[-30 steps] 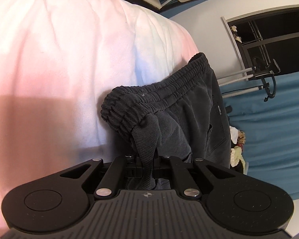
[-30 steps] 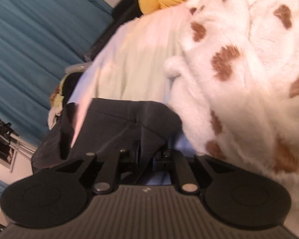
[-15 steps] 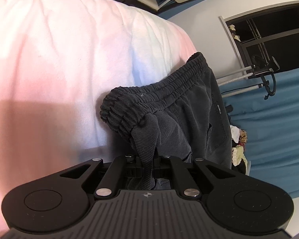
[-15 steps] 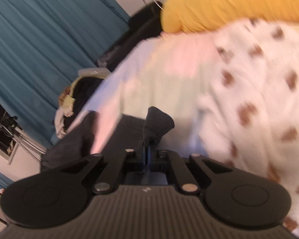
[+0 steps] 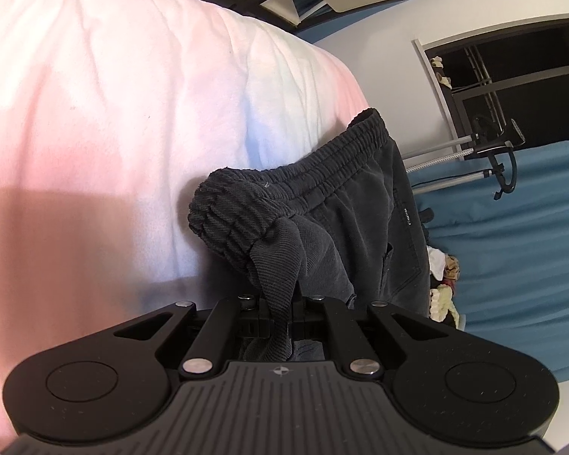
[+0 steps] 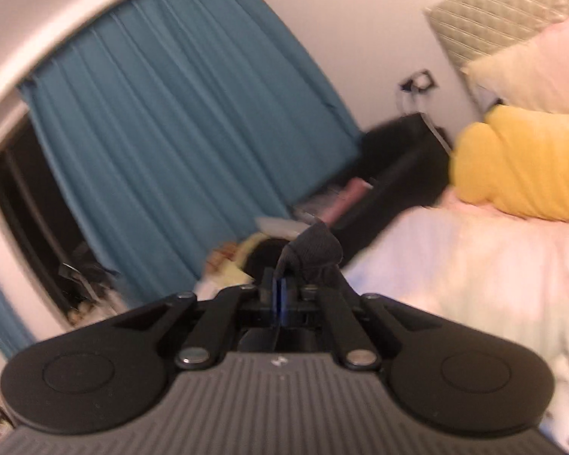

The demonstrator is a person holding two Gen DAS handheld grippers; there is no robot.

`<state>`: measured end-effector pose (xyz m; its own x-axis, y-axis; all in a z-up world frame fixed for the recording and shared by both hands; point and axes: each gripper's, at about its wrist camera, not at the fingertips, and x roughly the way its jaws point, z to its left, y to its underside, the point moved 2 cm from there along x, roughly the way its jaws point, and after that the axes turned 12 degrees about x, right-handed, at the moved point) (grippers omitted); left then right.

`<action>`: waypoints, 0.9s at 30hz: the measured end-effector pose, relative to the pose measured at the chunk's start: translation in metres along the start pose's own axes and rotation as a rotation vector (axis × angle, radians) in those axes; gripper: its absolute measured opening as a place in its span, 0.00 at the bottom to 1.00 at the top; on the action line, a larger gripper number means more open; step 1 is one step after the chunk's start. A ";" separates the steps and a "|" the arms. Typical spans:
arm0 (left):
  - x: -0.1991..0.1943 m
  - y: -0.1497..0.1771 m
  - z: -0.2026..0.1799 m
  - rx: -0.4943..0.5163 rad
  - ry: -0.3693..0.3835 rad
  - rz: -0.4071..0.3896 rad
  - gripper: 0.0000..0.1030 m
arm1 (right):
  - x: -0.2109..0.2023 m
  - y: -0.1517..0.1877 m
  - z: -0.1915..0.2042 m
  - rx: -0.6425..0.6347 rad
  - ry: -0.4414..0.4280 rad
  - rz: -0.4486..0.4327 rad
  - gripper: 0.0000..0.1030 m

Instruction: Fold clothes

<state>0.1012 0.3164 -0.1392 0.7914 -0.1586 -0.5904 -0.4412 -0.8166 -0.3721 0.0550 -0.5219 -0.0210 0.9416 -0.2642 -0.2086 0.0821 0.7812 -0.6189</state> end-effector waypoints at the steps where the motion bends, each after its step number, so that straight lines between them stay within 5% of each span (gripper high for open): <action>1: 0.000 0.000 0.000 -0.003 0.002 0.001 0.06 | -0.001 0.002 -0.006 0.020 0.018 0.011 0.03; 10: -0.006 0.000 0.002 -0.025 0.042 -0.025 0.06 | -0.070 0.013 -0.002 -0.051 -0.047 -0.032 0.03; 15: -0.002 -0.002 0.000 -0.014 0.016 -0.028 0.06 | 0.006 0.006 -0.011 -0.057 0.071 0.033 0.07; 17: -0.002 -0.002 0.000 -0.019 0.010 -0.030 0.06 | 0.059 0.008 -0.029 -0.035 0.148 0.093 0.32; 20: -0.002 -0.002 -0.002 -0.016 -0.001 -0.034 0.06 | 0.107 0.019 -0.070 -0.004 0.219 0.128 0.50; 27: 0.000 -0.003 -0.009 0.003 -0.014 -0.042 0.06 | 0.080 0.052 -0.141 0.088 0.277 0.204 0.60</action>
<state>0.1066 0.3134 -0.1318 0.8030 -0.1163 -0.5845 -0.4093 -0.8205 -0.3991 0.0888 -0.5824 -0.1768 0.8184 -0.2315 -0.5260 -0.0594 0.8764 -0.4779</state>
